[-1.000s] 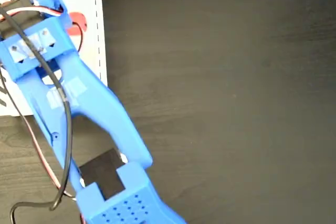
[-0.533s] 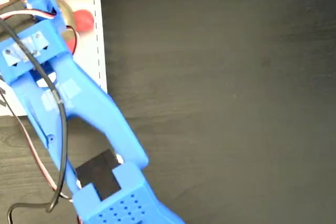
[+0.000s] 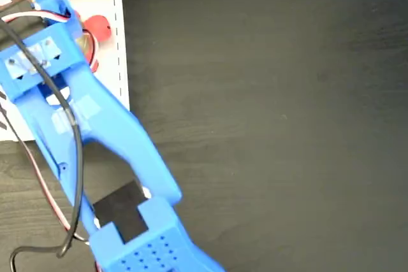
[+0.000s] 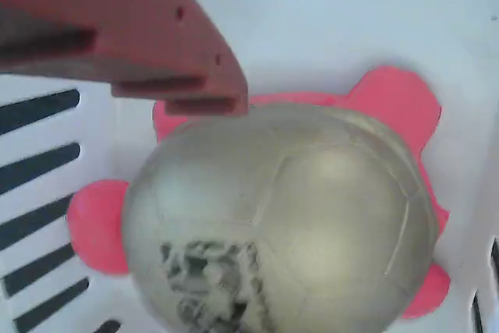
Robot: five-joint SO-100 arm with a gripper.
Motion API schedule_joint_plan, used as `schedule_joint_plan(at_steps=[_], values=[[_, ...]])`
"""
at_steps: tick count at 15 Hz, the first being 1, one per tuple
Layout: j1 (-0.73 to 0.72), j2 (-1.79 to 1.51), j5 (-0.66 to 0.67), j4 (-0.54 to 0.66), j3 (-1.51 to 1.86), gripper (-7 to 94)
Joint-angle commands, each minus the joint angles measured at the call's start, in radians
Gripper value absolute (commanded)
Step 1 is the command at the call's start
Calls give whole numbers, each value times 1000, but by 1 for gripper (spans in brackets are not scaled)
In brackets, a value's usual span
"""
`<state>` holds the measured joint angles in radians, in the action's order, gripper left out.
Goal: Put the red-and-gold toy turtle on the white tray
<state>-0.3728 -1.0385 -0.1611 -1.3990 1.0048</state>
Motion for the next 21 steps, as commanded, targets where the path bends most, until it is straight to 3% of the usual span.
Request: schedule_joint_plan(at_steps=[1, 3, 4, 5, 8, 12, 17, 21], values=[[3, -169, -5, 18, -12, 26], [15, -222, 5, 35, 0, 3], [23, -259, 23, 37, 28, 0], [38, -316, 35, 75, 106, 0], [114, -606, 91, 360, 551, 0], [235, -946, 138, 578, 1026, 0], [364, -1428, 91, 588, 1437, 0], [371, -1802, 106, 456, 1729, 0]])
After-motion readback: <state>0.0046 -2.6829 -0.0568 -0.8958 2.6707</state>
